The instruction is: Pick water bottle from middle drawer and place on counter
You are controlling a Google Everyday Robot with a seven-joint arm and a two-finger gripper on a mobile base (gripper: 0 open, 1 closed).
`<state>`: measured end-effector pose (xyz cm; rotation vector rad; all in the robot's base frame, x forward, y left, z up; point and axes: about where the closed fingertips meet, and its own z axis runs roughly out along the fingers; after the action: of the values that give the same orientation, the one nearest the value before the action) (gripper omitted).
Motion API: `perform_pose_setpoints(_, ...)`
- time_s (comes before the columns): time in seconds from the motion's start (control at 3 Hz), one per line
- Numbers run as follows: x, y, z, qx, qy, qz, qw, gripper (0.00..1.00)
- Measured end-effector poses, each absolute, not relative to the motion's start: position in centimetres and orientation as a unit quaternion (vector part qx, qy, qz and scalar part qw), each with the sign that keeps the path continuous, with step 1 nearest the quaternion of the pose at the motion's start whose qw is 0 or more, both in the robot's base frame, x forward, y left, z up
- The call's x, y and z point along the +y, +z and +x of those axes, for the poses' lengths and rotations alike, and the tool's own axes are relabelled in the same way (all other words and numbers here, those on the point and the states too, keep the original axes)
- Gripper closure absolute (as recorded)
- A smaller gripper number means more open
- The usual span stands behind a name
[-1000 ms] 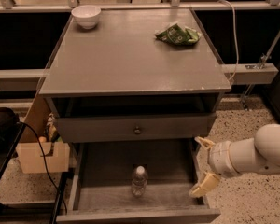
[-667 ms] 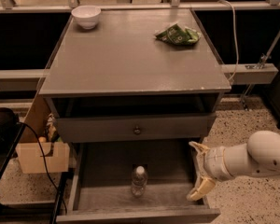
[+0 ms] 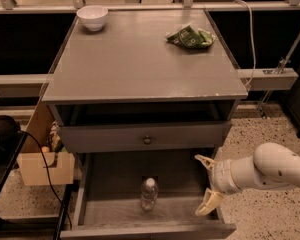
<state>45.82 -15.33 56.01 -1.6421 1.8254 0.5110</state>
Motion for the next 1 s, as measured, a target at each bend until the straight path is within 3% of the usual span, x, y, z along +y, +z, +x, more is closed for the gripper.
perform_pose_setpoints(1.0, -13.5, 51.0, 46.8, 0.686, 0.222, -0.621, 0.307, 0.0)
